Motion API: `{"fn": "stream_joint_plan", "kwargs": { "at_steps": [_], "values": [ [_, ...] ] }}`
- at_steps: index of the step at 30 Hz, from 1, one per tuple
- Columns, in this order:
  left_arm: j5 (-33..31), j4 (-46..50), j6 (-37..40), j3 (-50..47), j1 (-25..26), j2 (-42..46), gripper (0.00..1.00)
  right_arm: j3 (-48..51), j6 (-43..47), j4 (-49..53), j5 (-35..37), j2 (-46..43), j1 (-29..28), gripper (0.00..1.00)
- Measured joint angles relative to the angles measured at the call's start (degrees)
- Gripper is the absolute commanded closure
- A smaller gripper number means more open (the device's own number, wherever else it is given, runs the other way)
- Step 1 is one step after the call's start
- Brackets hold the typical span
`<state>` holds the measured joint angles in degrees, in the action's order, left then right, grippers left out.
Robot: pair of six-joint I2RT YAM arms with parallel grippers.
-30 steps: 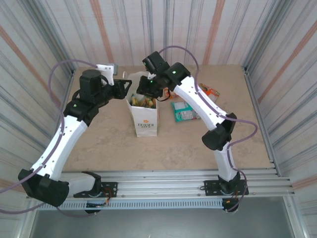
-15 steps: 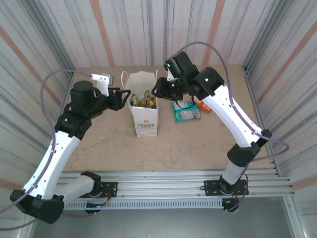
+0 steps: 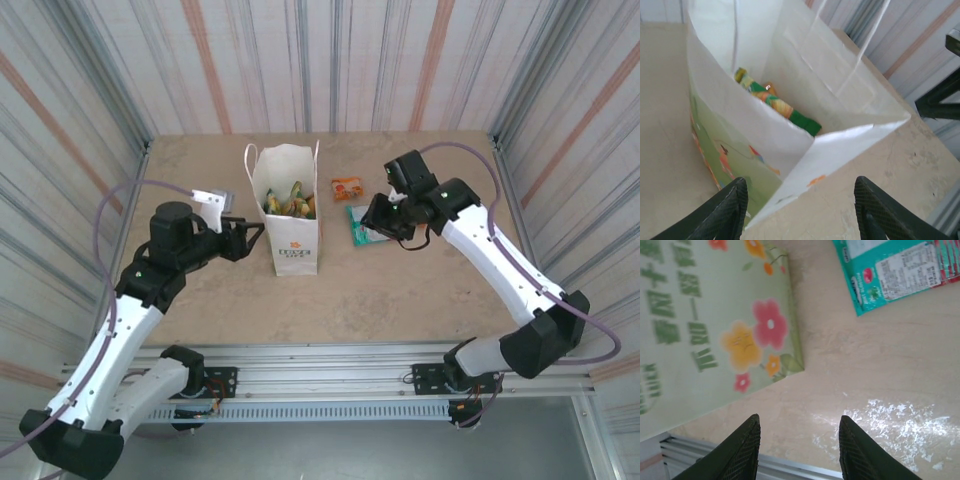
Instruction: Place the snacks into the paper bag
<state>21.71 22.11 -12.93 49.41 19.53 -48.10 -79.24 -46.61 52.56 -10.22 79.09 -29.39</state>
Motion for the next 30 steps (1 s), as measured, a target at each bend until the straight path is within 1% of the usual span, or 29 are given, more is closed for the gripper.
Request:
{"fn": "stream_joint_plan", "kwargs": {
  "at_steps": [4,7,11,15,20,30],
  "values": [
    [2.21,-2.34,0.70,-3.39,0.00,0.46,0.40,10.91,-1.49,-6.95,-3.54,-2.08,5.18,0.55],
    [2.97,-3.41,0.85,-4.79,0.00,0.79,0.40,17.40,-2.75,-11.41,-5.09,-2.10,7.30,0.55],
    [3.39,-4.42,1.09,-5.51,0.00,0.92,0.40,19.58,-3.06,-14.64,-6.12,-1.09,8.41,0.55],
    [2.56,-4.39,1.11,-5.73,0.02,0.92,0.40,17.57,-1.14,-16.04,-5.97,2.80,8.13,0.53],
    [1.18,-4.39,1.11,-5.73,0.00,0.79,0.40,11.47,3.78,-15.19,-3.65,9.88,6.73,0.49],
    [-0.13,-3.91,1.11,-5.73,0.00,-0.04,0.40,-2.32,13.94,-12.11,0.42,24.37,2.47,0.35]
  ]
}}
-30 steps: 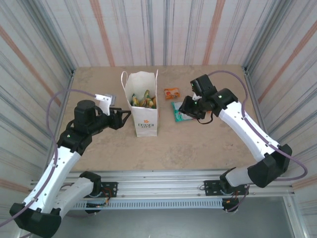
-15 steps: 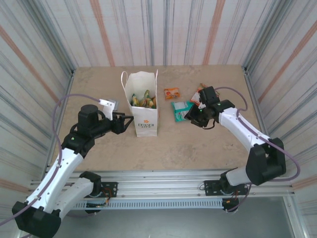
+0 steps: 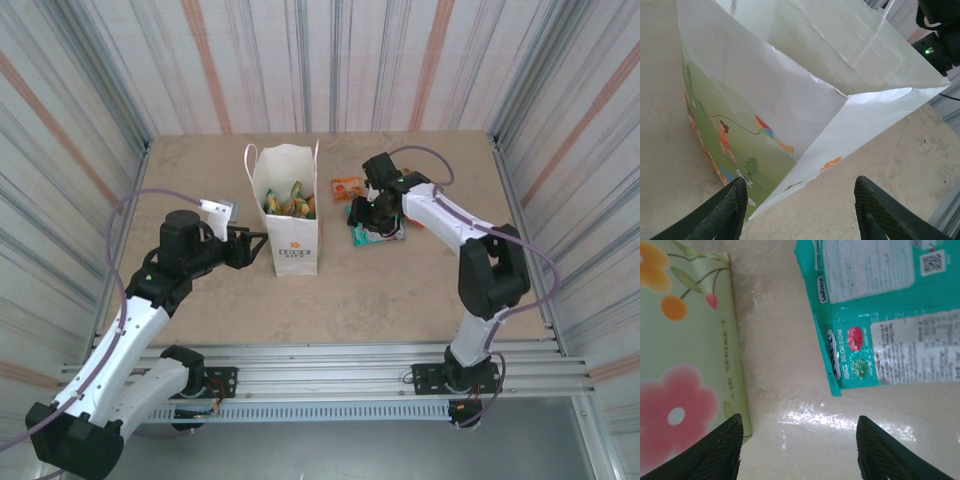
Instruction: Place the snacks into the paper bag
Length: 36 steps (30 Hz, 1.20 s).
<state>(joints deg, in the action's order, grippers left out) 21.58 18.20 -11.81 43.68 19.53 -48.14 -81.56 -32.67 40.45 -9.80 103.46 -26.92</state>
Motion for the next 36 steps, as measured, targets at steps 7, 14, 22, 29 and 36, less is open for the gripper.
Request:
{"fn": "stream_joint_plan", "kwargs": {
  "at_steps": [7,14,22,29,36],
  "values": [
    [-0.22,-0.07,-0.07,0.02,0.00,-0.72,0.40,-6.12,5.73,2.25,5.79,7.52,-2.08,0.33],
    [-0.22,-0.02,-0.24,0.13,0.00,-2.51,0.40,-8.57,7.98,3.02,8.96,12.81,-2.23,0.33],
    [-0.20,-0.04,-0.24,0.24,0.00,-2.67,0.40,-9.25,9.03,3.19,12.63,15.85,-3.61,0.33],
    [-0.22,0.11,-0.24,0.55,0.00,-3.10,0.41,-10.60,9.42,3.30,15.67,17.64,-4.15,0.42],
    [-0.24,0.22,-0.22,1.11,0.00,-3.26,0.42,-10.71,10.64,3.37,20.50,18.21,-4.87,0.66]
  ]
}}
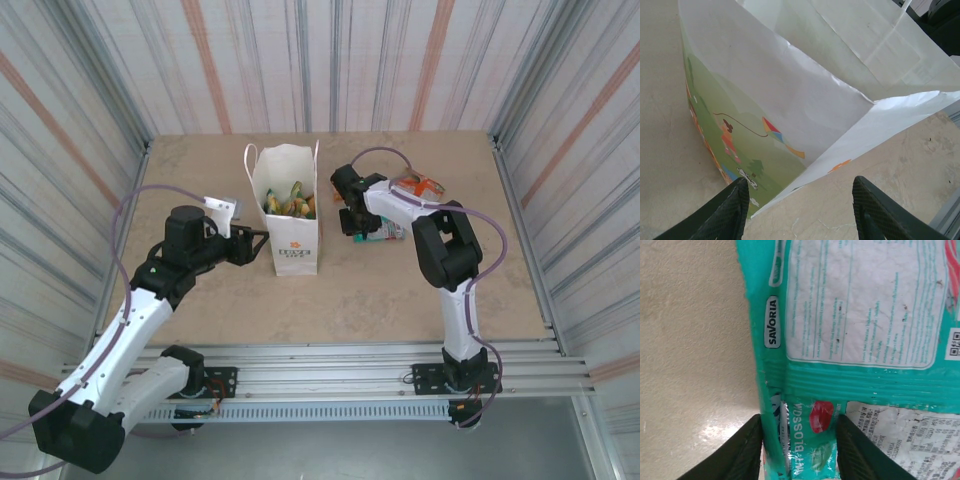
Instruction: Place the snacks into the paper bag
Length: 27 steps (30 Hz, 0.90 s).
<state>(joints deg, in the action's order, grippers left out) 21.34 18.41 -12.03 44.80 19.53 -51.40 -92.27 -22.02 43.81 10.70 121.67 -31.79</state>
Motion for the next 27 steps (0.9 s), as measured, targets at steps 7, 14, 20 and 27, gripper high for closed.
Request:
{"fn": "stream_joint_plan", "kwargs": {
  "at_steps": [7,14,20,27],
  "values": [
    [-0.37,0.83,0.20,0.24,0.00,-0.07,0.42,0.15,0.92,-1.33,4.52,-0.17,-2.08,0.82],
    [-0.37,1.22,0.26,1.11,0.00,-0.07,0.42,4.46,1.57,-3.19,4.31,-3.91,-2.71,0.97],
    [-0.37,1.25,0.26,1.33,0.00,-0.07,0.42,8.94,1.60,-4.26,3.19,-10.40,-2.73,1.00],
    [-0.35,1.25,0.26,1.36,0.00,-0.04,0.43,11.30,1.62,-3.91,2.32,-15.37,-2.71,1.00]
  ]
}}
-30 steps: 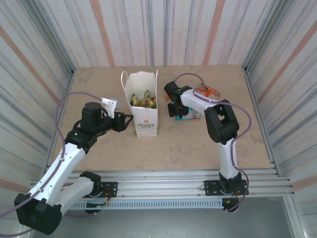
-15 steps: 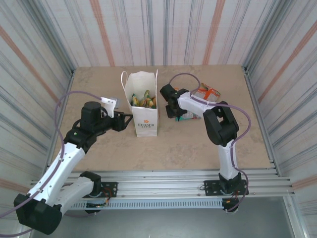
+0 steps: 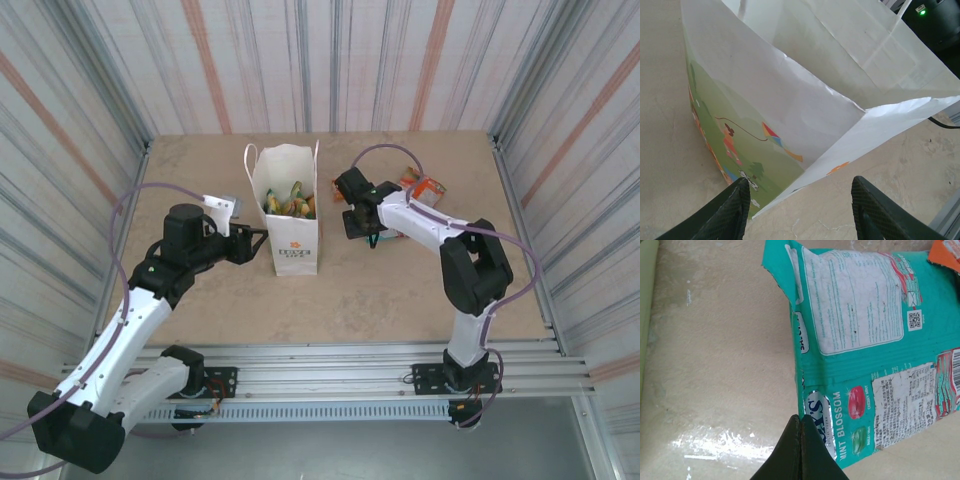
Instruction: Place the snacks into the paper bag
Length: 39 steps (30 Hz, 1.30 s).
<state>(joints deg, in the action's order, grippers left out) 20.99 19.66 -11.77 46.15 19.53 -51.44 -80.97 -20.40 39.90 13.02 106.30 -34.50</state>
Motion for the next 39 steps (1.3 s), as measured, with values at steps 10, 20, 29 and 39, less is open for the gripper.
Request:
{"fn": "stream_joint_plan", "kwargs": {
  "at_steps": [10,20,29,39],
  "values": [
    [0.44,-0.02,-0.02,0.02,0.00,0.00,0.43,4.15,0.13,1.33,-1.68,-4.35,-0.76,1.00],
    [0.46,-0.04,-0.04,0.02,0.00,0.00,0.43,8.17,0.61,6.40,-9.44,-5.40,-0.37,0.55],
    [0.66,-0.07,-0.04,0.02,0.00,-0.02,0.43,13.53,-13.57,4.55,-19.87,-12.76,12.72,0.50],
    [1.57,-0.22,-0.13,0.02,0.00,-0.13,0.43,28.04,-30.88,-6.88,-25.33,-18.16,18.32,0.46]
  ]
}}
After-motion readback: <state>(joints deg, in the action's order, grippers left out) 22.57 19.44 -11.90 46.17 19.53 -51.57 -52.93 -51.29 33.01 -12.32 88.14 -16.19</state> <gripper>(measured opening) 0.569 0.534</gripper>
